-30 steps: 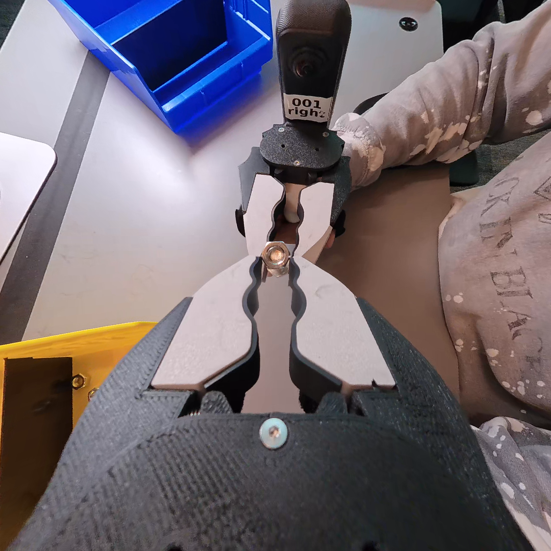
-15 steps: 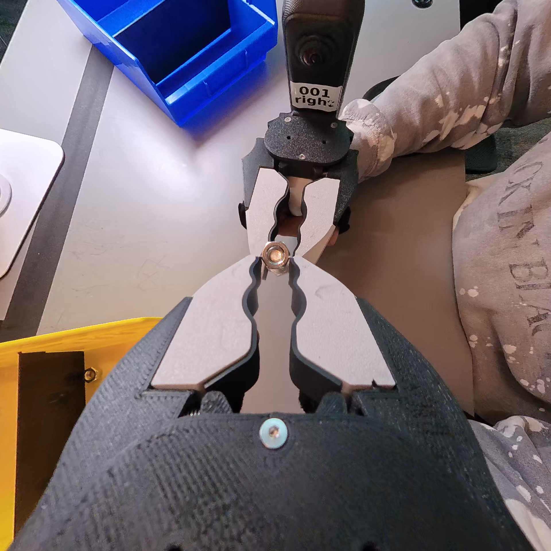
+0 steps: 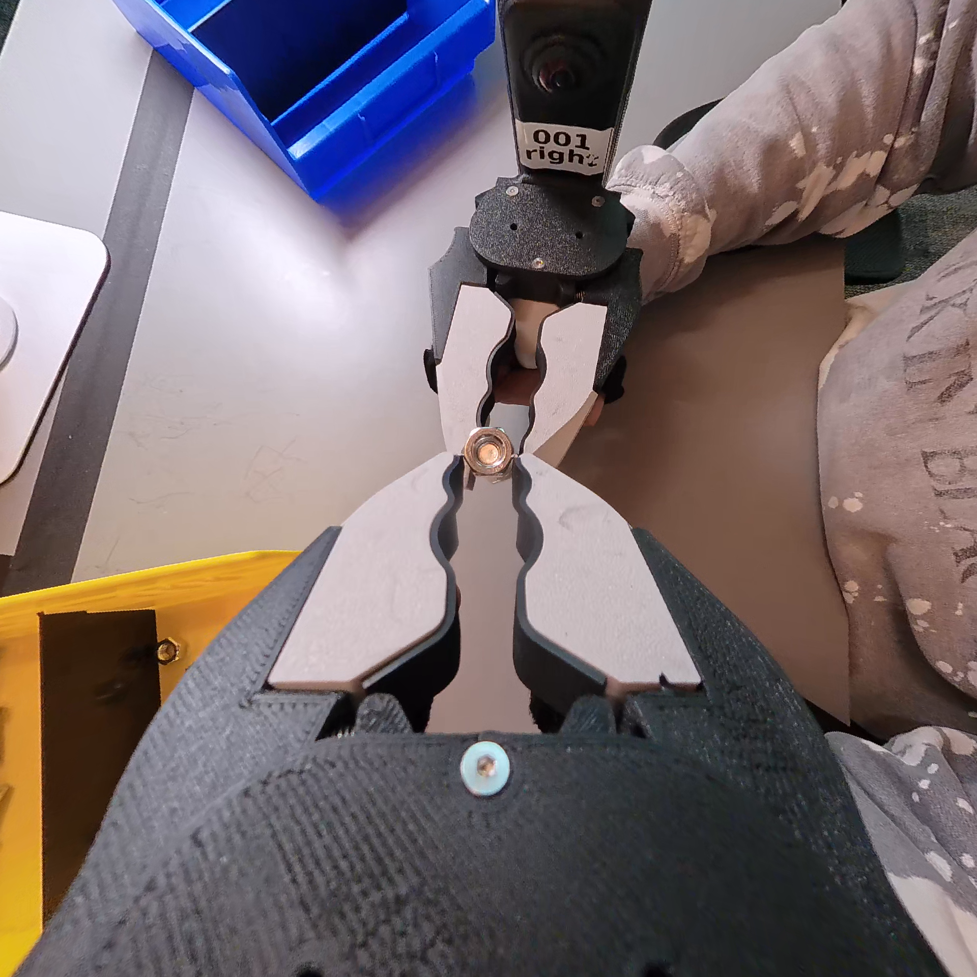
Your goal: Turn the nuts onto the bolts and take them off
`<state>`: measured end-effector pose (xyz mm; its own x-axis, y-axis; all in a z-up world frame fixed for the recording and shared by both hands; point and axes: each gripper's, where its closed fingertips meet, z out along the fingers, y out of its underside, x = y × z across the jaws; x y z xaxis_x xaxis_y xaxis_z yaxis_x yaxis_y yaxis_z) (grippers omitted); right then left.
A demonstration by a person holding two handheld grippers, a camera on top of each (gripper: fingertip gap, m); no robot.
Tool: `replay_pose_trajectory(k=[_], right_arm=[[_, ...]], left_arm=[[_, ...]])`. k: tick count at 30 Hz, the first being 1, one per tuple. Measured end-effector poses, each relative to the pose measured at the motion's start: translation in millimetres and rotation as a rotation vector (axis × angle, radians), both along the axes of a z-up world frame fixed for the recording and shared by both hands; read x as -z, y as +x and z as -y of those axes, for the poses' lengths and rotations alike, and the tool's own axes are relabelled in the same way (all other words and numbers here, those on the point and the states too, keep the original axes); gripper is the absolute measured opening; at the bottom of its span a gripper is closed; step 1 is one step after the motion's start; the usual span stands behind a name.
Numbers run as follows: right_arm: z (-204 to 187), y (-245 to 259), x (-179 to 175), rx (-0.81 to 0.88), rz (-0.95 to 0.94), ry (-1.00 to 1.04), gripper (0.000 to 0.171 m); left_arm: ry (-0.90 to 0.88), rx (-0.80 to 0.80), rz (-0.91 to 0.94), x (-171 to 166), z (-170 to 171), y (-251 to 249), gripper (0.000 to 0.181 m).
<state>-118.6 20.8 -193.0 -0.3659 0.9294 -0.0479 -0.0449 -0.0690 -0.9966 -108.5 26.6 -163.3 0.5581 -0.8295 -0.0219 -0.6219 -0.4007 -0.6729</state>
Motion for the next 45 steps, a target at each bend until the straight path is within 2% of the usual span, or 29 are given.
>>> replay_pose_trajectory(k=[30, 34, 41, 45], right_arm=[[-4, 1, -5, 0.020, -0.027, 0.004, 0.018], [-8, 3, -10, 0.037, -0.045, 0.007, 0.018], [-36, 20, -48, 0.125, -0.142, 0.017, 0.018], [-50, 31, -66, 0.166, -0.177, 0.042, 0.019]], left_arm=[[0.065, 0.012, 0.055, -10, -4, 0, 0.021], [0.117, 0.014, 0.135, -22, -8, 2, 0.026], [0.358, -0.053, 0.397, -79, -32, 19, 0.027], [0.376, -0.085, 0.511, -87, -44, 32, 0.029]])
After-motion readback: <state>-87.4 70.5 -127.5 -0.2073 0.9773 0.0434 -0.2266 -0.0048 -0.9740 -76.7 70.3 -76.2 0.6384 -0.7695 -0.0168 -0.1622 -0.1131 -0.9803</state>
